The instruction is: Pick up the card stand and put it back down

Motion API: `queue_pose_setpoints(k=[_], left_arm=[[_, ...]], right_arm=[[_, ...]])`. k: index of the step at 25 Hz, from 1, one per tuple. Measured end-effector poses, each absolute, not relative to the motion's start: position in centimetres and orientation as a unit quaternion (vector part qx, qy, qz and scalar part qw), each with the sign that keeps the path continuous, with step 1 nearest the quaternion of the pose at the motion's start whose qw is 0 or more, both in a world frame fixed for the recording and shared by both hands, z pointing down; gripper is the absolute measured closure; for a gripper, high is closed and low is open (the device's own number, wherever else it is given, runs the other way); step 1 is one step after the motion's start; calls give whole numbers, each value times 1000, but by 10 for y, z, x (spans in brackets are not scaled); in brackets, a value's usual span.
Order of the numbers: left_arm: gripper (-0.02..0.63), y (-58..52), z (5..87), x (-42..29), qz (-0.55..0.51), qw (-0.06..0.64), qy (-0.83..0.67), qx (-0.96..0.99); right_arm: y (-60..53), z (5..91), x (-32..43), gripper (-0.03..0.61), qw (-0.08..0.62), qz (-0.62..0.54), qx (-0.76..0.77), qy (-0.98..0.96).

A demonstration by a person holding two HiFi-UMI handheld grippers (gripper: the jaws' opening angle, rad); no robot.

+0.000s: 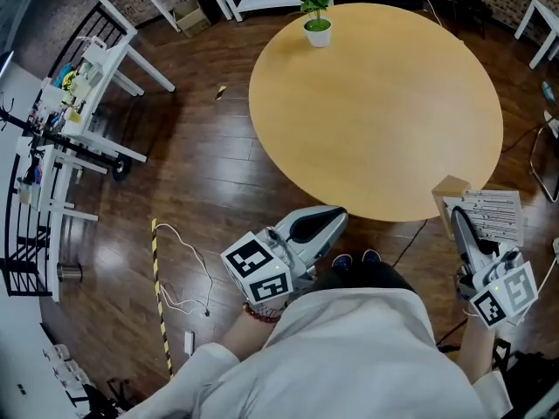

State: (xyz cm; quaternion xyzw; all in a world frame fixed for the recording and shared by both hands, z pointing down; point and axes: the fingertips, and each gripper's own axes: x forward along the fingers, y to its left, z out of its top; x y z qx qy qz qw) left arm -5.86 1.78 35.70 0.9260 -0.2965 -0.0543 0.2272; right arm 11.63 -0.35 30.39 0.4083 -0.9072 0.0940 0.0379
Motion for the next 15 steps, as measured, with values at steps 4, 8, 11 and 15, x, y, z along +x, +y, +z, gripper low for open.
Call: queue_pose_setpoints(k=[4,8,11,15], left_arm=[[621,12,356,-51,-43,226,-292,928],[620,4,312,-19,-38,167,-280,945],[620,-10,292,7,-9,113,-288,951],[620,-10,282,36,-22,108,-330,938]], right_arm=[[-4,312,124,459,30,108,405,-907],[0,289,173,459,18,79,398,-914],[-6,285,212,460,10,61,391,-918],[-12,278,253,462,32,41,364,-930]])
